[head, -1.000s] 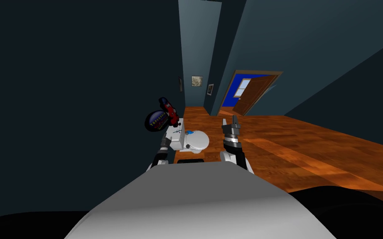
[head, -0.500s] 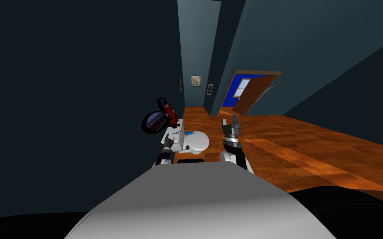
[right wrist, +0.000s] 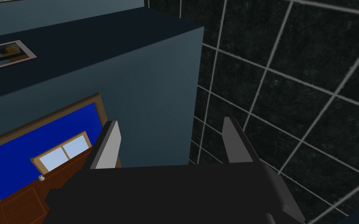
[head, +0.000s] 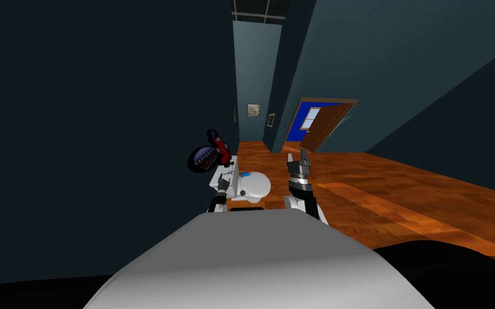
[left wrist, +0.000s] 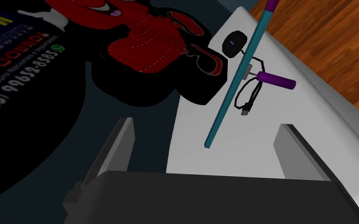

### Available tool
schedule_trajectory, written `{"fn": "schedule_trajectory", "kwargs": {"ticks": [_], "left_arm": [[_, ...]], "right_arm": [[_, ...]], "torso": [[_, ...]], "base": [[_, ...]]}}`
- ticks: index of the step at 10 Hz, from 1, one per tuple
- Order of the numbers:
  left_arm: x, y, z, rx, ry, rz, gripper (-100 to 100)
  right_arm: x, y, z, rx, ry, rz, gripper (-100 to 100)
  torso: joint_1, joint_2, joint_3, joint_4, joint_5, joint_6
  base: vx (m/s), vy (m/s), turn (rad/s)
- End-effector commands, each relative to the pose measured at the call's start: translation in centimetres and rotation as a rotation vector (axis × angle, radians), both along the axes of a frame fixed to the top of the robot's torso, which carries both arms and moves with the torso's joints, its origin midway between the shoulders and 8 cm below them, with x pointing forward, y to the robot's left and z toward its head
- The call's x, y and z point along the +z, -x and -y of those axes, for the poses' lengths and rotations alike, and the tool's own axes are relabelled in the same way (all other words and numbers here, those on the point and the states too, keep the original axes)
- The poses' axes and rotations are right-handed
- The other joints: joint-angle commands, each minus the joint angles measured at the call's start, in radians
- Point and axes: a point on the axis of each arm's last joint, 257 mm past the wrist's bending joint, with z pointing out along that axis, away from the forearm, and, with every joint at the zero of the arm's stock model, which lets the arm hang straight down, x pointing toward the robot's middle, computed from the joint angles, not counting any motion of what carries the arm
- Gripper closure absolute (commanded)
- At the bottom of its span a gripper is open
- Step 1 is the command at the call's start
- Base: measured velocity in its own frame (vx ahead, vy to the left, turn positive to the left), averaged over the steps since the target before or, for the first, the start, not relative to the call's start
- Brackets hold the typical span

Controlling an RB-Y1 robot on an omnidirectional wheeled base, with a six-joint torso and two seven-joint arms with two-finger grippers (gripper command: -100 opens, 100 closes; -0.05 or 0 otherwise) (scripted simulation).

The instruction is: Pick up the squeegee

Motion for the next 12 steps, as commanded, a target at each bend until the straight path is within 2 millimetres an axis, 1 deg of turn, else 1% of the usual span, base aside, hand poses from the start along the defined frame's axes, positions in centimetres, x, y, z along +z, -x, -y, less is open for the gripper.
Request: {"fn": "schedule_trajectory", "kwargs": {"ticks": [1, 2, 3, 4, 5, 7, 8, 9, 12], "left_arm": [[-0.4, -0.2, 1.5, 0.001, 0.052, -0.007, -100], [-0.4, -0.3, 2.0, 0.004, 0.068, -0.007, -100], [-0.3, -0.3, 1.6, 0.003, 0.055, -0.006, -100], [-0.3, -0.3, 1.7, 0.003, 0.057, -0.006, 0], [0.9, -0.5, 1.4, 0.007, 0.059, 0.019, -100], [2.4, -0.6, 1.1, 0.011, 0.062, 0.051, -100], [1.9, -0.5, 1.2, 0.01, 0.061, 0.039, -100], [2.0, -0.5, 1.2, 0.01, 0.061, 0.041, 100], [2.0, -0.5, 1.2, 0.01, 0.061, 0.041, 100]], "right_arm": [[0.0, 0.0, 0.0, 0.0, 0.0, 0.0, 0], [0.0, 0.0, 0.0, 0.0, 0.0, 0.0, 0], [0.0, 0.0, 0.0, 0.0, 0.0, 0.0, 0], [0.0, 0.0, 0.0, 0.0, 0.0, 0.0, 0], [0.0, 0.0, 0.0, 0.0, 0.0, 0.0, 0], [0.0, 0.0, 0.0, 0.0, 0.0, 0.0, 0], [0.0, 0.0, 0.0, 0.0, 0.0, 0.0, 0], [0.0, 0.0, 0.0, 0.0, 0.0, 0.0, 0], [0.0, 0.0, 0.0, 0.0, 0.0, 0.0, 0]], "torso": [[0.0, 0.0, 0.0, 0.0, 0.0, 0.0], [-0.001, -0.002, -0.002, -0.001, 0.001, 0.001], [-0.002, -0.003, -0.002, -0.001, 0.001, 0.001], [-0.001, -0.003, -0.002, -0.001, 0.001, 0.001], [0.0, -0.002, -0.002, -0.001, 0.001, 0.001], [0.001, -0.002, -0.001, -0.001, 0.001, 0.001], [0.002, -0.001, -0.001, -0.001, 0.001, 0.001], [0.001, -0.002, -0.001, -0.001, 0.001, 0.001], [0.0, -0.002, -0.002, -0.001, 0.001, 0.001]], "base": [[0.031, -0.018, -0.005], [0.023, -0.015, -0.013], [0.009, -0.007, -0.003], [0.0, 0.0, 0.0], [-0.005, 0.013, 0.022], [-0.011, 0.027, 0.021], [-0.005, 0.013, 0.002], [0.0, 0.0, 0.0], [0.0, 0.0, 0.0]]}}
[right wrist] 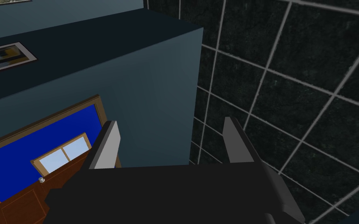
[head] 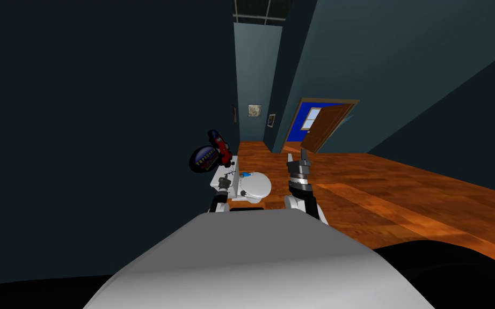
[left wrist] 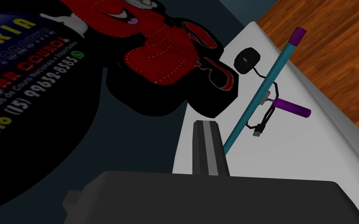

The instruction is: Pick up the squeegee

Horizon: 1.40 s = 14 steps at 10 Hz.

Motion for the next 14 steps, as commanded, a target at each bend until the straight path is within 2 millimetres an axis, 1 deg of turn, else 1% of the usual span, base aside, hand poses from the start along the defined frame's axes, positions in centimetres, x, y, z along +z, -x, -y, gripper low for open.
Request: {"fn": "schedule_trajectory", "kwargs": {"ticks": [1, 2, 3, 4, 7, 9, 10, 12, 13, 14], "left_arm": [[0.0, 0.0, 0.0, 0.0, 0.0, 0.0, 100], [0.0, 0.0, 0.0, 0.0, 0.0, 0.0, 0], [-0.6, 0.3, -1.6, 0.003, -0.03, -0.013, -100], [-0.8, 0.5, -2.3, 0.006, -0.04, -0.018, -100], [-1.9, 1.3, -6.4, 0.039, -0.083, -0.05, -100], [-2.8, 2.1, -9.7, 0.072, -0.107, -0.078, -100], [-3.3, 2.5, -10.8, 0.083, -0.116, -0.095, -100], [-3.8, 2.0, -7.9, 0.051, -0.099, -0.097, -100], [-3.6, 1.6, -5.9, 0.03, -0.083, -0.088, -100], [-3.5, 1.4, -5.1, 0.023, -0.076, -0.085, -100]], "right_arm": [[0.0, 0.0, 0.0, 0.0, 0.0, 0.0, 0], [0.0, 0.0, 0.0, 0.0, 0.0, 0.0, 0], [0.0, 0.0, 0.0, 0.0, 0.0, 0.0, 0], [0.0, 0.0, 0.0, 0.0, 0.0, 0.0, 0], [0.0, 0.0, 0.0, 0.0, 0.0, 0.0, 0], [0.0, 0.0, 0.0, 0.0, 0.0, 0.0, 0], [0.0, 0.0, 0.0, 0.0, 0.0, 0.0, 0], [0.0, 0.0, 0.0, 0.0, 0.0, 0.0, 0], [0.0, 0.0, 0.0, 0.0, 0.0, 0.0, 0], [0.0, 0.0, 0.0, 0.0, 0.0, 0.0, 0]], "torso": [[0.0, 0.0, 0.0, 0.0, 0.0, 0.0], [0.0, 0.0, 0.0, 0.0, 0.0, 0.0], [0.0, 0.0, 0.0, 0.0, 0.0, 0.0], [0.001, 0.001, 0.0, 0.0, 0.0, 0.0], [0.003, 0.003, 0.002, 0.001, 0.001, 0.0], [0.004, 0.004, 0.002, 0.001, 0.001, 0.0], [0.008, 0.002, 0.0, -0.001, 0.001, -0.002], [0.012, -0.002, -0.003, -0.004, 0.003, -0.006], [0.01, -0.005, -0.006, -0.007, 0.003, -0.006], [0.008, -0.008, -0.008, -0.008, 0.004, -0.005]], "base": [[0.0, 0.0, 0.0], [0.0, 0.0, 0.0], [-0.012, 0.004, -0.134], [-0.024, 0.014, -0.132], [-0.047, 0.026, -0.215], [-0.066, 0.026, -0.273], [-0.065, 0.045, -0.108], [0.009, 0.002, 0.244], [0.068, -0.053, 0.285], [0.062, -0.043, 0.151]]}}
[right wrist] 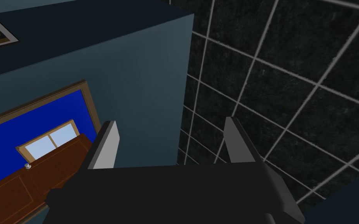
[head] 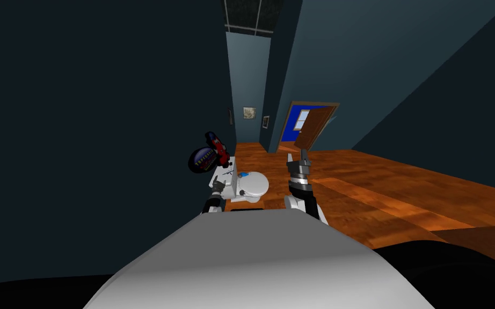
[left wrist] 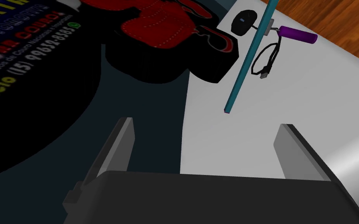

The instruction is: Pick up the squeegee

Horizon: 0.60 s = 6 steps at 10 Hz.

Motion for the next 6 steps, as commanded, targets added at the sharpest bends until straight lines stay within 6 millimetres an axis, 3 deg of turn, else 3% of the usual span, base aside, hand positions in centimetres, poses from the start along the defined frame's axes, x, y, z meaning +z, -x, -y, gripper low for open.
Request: {"fn": "schedule_trajectory", "kwargs": {"ticks": [1, 4, 6], "left_arm": [[0.2, -0.6, 2.5, -0.021, 0.023, 0.007, -100], [1.1, -1.4, 6.1, -0.037, 0.077, 0.03, -100], [0.9, -1.4, 6.2, -0.037, 0.08, 0.031, -100]], "right_arm": [[0.0, 0.0, 0.0, 0.0, 0.0, 0.0, 0], [0.0, 0.0, 0.0, 0.0, 0.0, 0.0, 0], [0.0, 0.0, 0.0, 0.0, 0.0, 0.0, 0]], "torso": [[0.0, 0.0, 0.0, 0.0, 0.0, 0.0], [0.0, 0.0, 0.0, 0.0, 0.0, 0.0], [0.001, 0.0, 0.0, 0.0, 0.0, 0.0]], "base": [[0.054, -0.039, 0.159], [0.05, -0.046, 0.119], [0.032, -0.022, 0.037]]}}
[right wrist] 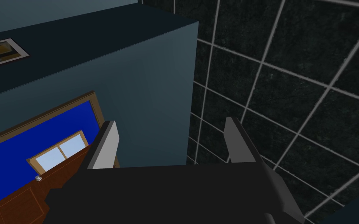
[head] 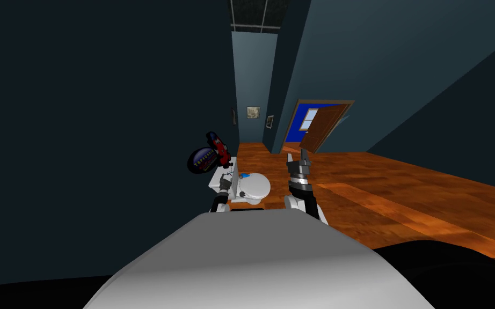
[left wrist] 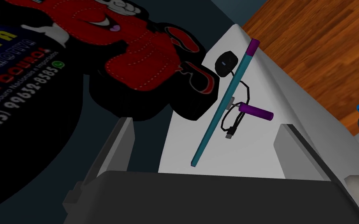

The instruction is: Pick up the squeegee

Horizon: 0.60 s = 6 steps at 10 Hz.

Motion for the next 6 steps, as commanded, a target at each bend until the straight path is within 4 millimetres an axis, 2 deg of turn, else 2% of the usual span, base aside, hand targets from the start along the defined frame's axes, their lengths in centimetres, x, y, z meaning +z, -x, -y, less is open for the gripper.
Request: {"fn": "schedule_trajectory", "kwargs": {"ticks": [1, 2, 6], "left_arm": [[0.0, 0.0, 0.0, 0.0, 0.0, 0.0, 0], [1.3, -0.2, -0.2, 0.001, -0.003, 0.025, -100], [3.4, -0.4, -0.5, 0.004, -0.009, 0.067, -100]], "right_arm": [[0.0, 0.0, 0.0, 0.0, 0.0, 0.0, 0], [0.0, 0.0, 0.0, 0.0, 0.0, 0.0, 0], [0.0, 0.0, 0.0, 0.0, 0.0, 0.0, 0]], "torso": [[0.0, 0.0, 0.0, 0.0, 0.0, 0.0], [0.001, 0.001, 0.001, 0.0, 0.0, 0.0], [0.001, 0.003, 0.002, 0.001, 0.0, 0.0]], "base": [[0.0, 0.0, 0.0], [-0.008, -0.001, 0.022], [-0.018, 0.0, 0.013]]}}
